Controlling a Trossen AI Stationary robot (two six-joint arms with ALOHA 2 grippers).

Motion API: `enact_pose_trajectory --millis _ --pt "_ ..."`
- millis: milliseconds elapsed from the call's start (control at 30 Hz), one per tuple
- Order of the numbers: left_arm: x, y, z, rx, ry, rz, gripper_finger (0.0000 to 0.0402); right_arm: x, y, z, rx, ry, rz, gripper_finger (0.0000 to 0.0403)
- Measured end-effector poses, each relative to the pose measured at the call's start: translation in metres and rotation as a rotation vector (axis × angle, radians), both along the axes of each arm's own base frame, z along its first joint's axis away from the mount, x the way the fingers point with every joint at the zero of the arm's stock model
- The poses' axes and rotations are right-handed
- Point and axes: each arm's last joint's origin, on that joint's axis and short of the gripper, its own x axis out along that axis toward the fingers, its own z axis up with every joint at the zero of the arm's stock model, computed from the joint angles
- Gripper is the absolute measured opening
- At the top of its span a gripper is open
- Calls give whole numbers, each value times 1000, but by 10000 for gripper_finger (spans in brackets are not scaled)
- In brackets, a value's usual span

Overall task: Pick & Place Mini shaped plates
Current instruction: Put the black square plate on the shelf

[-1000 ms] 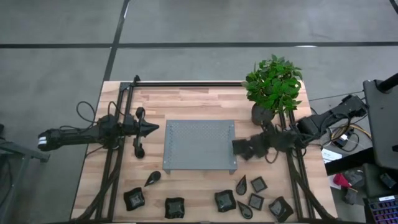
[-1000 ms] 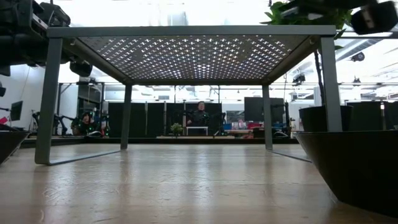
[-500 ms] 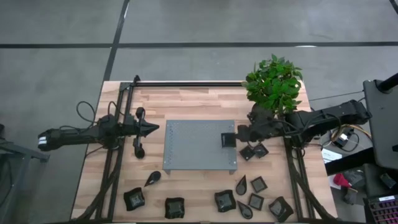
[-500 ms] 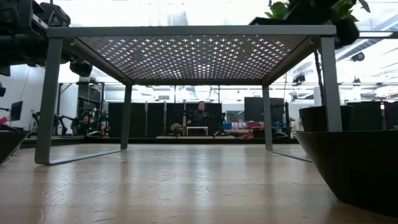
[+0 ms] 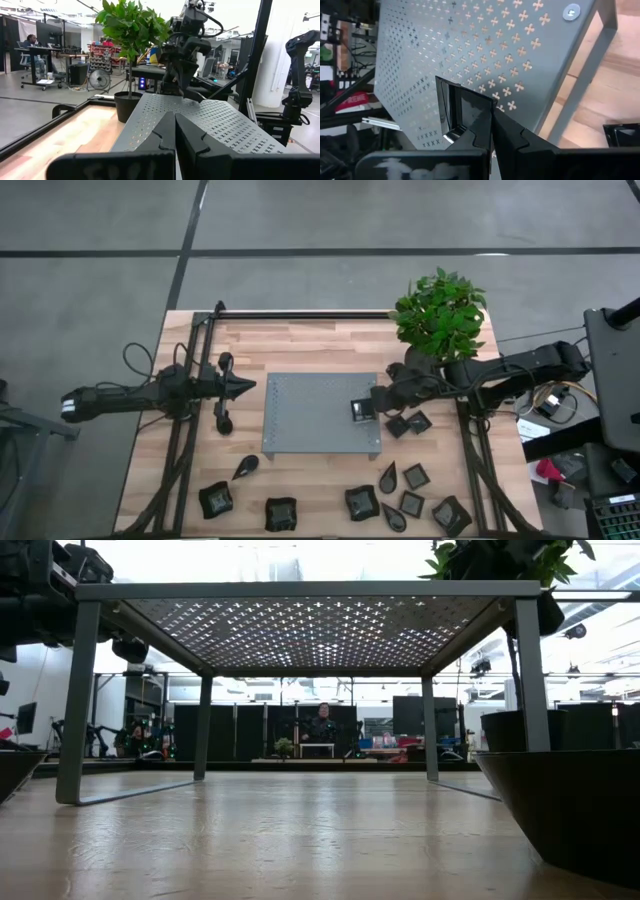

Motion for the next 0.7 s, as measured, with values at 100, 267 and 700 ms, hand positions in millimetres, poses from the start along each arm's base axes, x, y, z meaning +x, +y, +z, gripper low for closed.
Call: enact_pose_trajectory --millis 100,267,700 --pt "0 0 0 0 0 0 0 0 0 0 -2 0 -3 8" --pt "0 0 0 0 0 0 0 0 -1 0 -20 -3 -20 9" --pt "0 0 0 0 0 0 0 0 -1 1 -49 -4 11 80"
